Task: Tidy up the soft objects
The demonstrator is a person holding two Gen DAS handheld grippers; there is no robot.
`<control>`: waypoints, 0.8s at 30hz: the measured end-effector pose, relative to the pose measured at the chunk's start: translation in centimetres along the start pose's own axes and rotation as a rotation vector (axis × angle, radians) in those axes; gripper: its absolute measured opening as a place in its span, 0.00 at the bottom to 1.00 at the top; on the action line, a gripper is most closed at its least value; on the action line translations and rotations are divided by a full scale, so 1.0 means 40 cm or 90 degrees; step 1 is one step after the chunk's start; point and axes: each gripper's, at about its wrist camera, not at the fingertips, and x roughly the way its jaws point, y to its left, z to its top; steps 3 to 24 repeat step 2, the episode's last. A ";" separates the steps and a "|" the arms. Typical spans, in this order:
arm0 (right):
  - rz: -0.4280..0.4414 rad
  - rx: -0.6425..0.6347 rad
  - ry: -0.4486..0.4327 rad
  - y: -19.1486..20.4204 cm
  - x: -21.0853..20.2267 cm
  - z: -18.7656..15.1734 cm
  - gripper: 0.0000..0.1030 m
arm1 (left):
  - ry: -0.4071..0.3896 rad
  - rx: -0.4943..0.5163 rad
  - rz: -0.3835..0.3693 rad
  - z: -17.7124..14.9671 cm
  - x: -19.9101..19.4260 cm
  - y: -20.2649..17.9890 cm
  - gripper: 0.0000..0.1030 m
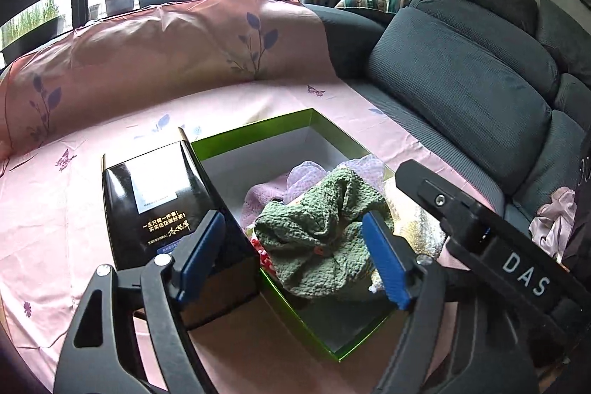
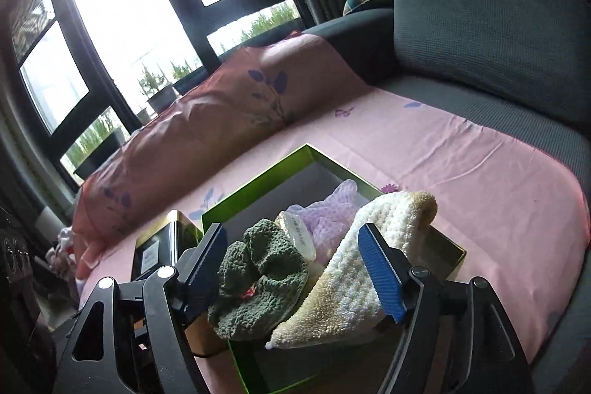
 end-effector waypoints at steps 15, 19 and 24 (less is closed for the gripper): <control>-0.010 -0.004 -0.011 0.003 -0.011 0.002 0.76 | 0.002 -0.001 -0.001 0.002 -0.003 0.002 0.76; -0.010 -0.004 -0.011 0.003 -0.011 0.002 0.76 | 0.002 -0.001 -0.001 0.002 -0.003 0.002 0.76; -0.010 -0.004 -0.011 0.003 -0.011 0.002 0.76 | 0.002 -0.001 -0.001 0.002 -0.003 0.002 0.76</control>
